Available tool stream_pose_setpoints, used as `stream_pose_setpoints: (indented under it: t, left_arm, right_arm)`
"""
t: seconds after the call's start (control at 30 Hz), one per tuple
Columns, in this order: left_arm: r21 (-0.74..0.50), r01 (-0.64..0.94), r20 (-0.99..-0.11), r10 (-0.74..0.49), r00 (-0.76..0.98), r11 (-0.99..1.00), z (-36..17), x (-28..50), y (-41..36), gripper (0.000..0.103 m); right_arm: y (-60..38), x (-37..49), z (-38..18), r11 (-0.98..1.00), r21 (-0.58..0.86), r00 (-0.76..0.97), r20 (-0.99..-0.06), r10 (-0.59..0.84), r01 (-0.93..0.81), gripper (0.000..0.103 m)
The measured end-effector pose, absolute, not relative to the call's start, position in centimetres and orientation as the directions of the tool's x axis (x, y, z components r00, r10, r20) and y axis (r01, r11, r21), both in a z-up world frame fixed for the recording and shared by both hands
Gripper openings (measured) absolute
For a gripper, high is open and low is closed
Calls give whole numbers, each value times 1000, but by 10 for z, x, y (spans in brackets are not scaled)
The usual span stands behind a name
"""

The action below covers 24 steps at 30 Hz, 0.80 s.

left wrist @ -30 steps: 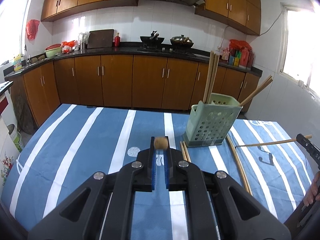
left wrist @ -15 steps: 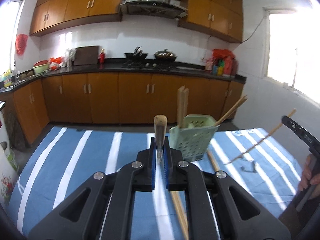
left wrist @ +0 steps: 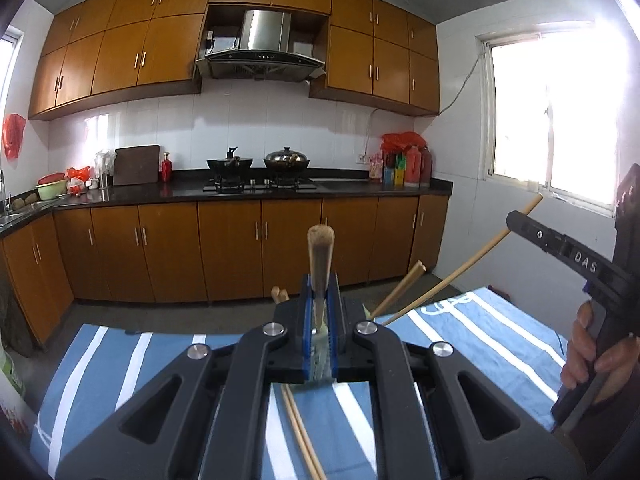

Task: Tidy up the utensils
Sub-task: 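Open both tools to drop the chopsticks into the green basket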

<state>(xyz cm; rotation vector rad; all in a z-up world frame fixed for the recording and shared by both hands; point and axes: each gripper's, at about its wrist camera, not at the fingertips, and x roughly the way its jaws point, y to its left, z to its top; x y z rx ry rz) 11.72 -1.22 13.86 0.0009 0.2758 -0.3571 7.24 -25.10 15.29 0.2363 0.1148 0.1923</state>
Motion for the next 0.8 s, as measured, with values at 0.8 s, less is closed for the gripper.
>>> stream_pose_setpoints:
  t: [0.8]
  left_arm:
    - [-81, 291, -405, -298, 865, 953, 96, 205, -31, 12]
  right_arm:
    - [-223, 153, 115, 964, 223, 953, -231, 196, -144, 35]
